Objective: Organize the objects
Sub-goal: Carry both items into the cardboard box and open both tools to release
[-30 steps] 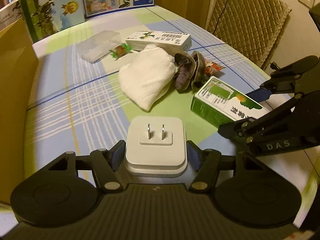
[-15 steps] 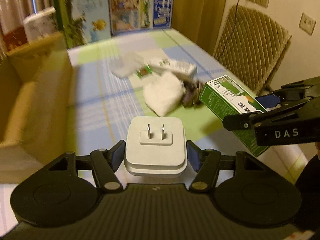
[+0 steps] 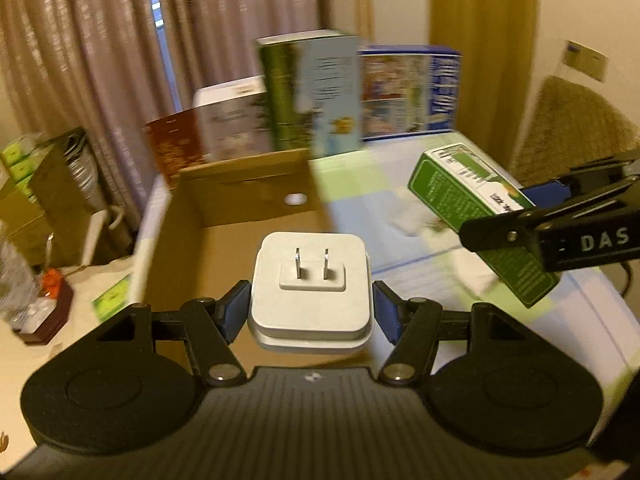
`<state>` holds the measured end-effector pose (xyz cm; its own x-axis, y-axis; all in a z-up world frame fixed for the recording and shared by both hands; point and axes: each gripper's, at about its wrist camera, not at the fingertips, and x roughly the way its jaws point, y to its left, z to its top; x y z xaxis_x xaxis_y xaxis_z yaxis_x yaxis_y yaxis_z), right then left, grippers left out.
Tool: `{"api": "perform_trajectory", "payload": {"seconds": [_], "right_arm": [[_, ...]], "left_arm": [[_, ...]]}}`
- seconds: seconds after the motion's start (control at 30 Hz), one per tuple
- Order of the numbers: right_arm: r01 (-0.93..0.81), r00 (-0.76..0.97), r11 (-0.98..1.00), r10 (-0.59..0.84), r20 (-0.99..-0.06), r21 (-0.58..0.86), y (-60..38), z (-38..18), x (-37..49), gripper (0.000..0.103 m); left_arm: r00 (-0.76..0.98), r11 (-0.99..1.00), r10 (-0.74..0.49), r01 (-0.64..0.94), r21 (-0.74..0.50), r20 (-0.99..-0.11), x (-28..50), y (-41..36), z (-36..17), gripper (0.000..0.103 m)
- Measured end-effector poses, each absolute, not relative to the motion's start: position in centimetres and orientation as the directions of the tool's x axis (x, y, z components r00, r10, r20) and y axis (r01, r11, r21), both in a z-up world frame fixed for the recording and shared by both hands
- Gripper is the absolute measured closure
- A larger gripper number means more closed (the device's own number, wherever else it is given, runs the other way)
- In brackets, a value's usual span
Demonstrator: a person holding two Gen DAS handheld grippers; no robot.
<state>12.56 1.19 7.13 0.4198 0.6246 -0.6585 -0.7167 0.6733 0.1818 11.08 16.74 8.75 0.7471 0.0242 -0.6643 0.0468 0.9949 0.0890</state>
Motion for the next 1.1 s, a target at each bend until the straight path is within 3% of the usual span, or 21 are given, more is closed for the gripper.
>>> {"api": "perform_trajectory", "payload": {"seconds": [0.4, 0.7, 0.77, 1.1], "right_arm": [[-0.726, 0.344, 0.657, 0.604, -0.719, 0.204, 12.7, 2.7, 17.8, 0.05], [-0.708, 0.322, 0.669, 0.589, -0.741, 0.225, 13.7, -0.2, 20.0, 0.05], [-0.707, 0.318, 0.669, 0.59, -0.742, 0.228, 13.7, -0.6, 20.2, 0.05], [-0.715, 0.308, 0.651, 0.621, -0.721, 0.256, 14.5, -1.3, 20.1, 0.05]], "left_arm": [[0.703, 0.996, 0.043, 0.023, 0.083, -0.71, 16.4, 25.7, 4.9, 0.043], [0.698, 0.995, 0.048, 0.026, 0.093, -0.714, 18.5, 26.6, 1.5, 0.041], [0.7, 0.995, 0.057, 0.017, 0.096, -0.711, 18.6, 26.9, 1.3, 0.037], [0.714, 0.996, 0.077, -0.026, 0.084, -0.696, 17.4, 28.1, 1.8, 0.037]]}}
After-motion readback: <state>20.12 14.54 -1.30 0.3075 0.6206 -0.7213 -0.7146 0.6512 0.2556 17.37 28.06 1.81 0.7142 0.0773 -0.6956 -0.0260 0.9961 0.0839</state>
